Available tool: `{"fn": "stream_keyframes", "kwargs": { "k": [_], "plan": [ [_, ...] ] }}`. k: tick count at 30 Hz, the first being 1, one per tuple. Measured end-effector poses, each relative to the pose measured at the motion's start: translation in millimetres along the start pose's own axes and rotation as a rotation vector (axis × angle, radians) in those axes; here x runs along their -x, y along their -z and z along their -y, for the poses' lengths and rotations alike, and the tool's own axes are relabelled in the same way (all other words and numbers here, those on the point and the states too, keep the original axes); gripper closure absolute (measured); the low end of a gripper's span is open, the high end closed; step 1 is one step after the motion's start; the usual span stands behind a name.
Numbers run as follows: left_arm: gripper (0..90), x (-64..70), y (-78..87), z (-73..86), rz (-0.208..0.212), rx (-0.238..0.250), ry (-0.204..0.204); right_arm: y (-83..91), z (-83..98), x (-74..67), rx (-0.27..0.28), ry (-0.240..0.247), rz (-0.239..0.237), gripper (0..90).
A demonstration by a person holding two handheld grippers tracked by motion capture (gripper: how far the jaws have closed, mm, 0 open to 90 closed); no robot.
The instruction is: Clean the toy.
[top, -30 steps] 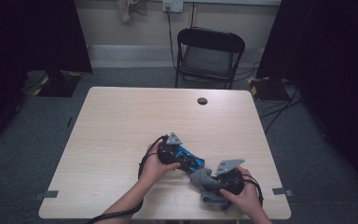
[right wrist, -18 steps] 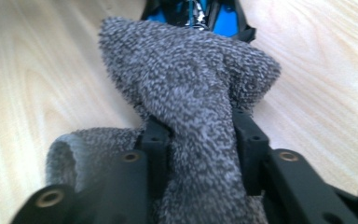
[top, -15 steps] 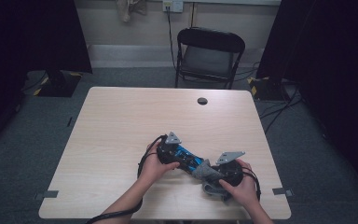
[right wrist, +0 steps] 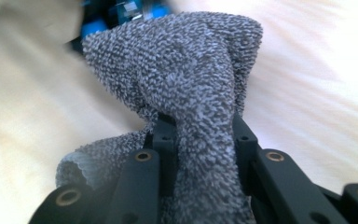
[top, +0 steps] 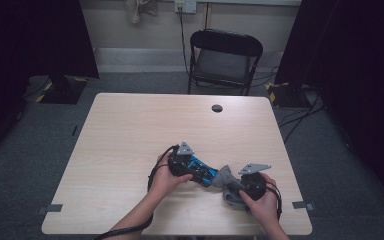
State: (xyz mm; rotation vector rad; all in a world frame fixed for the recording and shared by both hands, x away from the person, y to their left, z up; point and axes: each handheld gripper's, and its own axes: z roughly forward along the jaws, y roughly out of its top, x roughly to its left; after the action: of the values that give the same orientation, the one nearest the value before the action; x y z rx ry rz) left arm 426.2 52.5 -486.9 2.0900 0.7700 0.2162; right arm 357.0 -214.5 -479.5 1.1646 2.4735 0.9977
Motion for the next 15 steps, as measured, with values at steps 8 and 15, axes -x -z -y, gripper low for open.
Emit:
{"fn": "stream_keyframes", "kwargs": {
  "k": [8, 15],
  "plan": [
    [10.8, 0.5, 0.0, 0.5, 0.000, 0.003, -0.002, -1.8, -6.1, 12.8, 0.007, -0.005, 0.128, 70.8],
    [10.7, 0.9, -0.3, -0.8, 0.000, -0.007, -0.004, -3.9, -11.6, -1.9, -0.022, 0.064, 0.125, 70.7]
  ]
}}
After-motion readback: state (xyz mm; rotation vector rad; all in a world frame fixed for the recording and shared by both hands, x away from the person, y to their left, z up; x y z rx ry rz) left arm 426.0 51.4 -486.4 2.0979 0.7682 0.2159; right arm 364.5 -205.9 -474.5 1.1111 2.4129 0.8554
